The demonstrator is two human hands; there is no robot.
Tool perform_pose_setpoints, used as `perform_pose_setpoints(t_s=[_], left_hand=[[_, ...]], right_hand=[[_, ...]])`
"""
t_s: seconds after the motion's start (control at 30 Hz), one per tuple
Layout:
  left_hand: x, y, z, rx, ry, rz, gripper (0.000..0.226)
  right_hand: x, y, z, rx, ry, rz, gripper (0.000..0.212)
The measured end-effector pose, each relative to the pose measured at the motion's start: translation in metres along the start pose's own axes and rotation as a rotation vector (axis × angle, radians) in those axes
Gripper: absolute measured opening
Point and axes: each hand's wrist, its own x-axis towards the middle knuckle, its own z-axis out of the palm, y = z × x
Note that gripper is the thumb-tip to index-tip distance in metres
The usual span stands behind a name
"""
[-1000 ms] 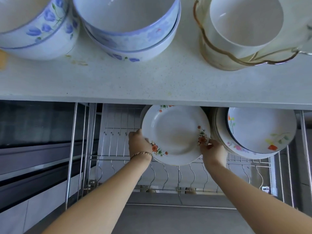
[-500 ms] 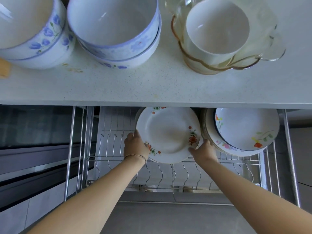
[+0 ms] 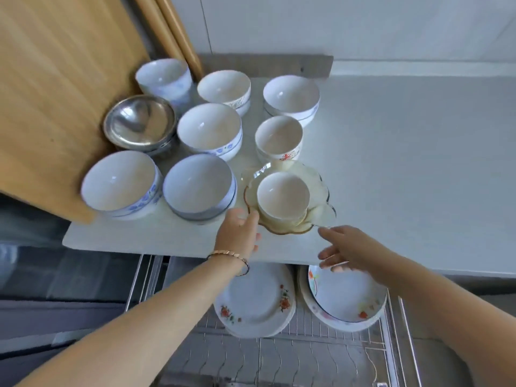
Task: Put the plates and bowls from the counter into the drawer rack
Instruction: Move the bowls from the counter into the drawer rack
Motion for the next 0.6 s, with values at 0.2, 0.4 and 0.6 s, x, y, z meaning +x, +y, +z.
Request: perform_pose_setpoints(t_s=[0.2, 0.4, 0.6], left_hand=[[0.017, 0.021, 0.013, -0.124, -0.167, -0.164, 0.042], [0.006, 0.009, 0.021, -0.234, -0.094, -0.137, 0.055], [-0.056, -0.038, 0.008, -0.255, -0.198, -0.212, 0.067]], right_hand=[[0.026, -0.022, 0.003, 0.41, -0.028, -0.035, 0.063], [0.027, -0.004, 0.007, 0.627, 0.01, -0.053, 0.052], [-0.027, 0.038, 0.01, 0.435, 0.021, -0.048, 0.051]])
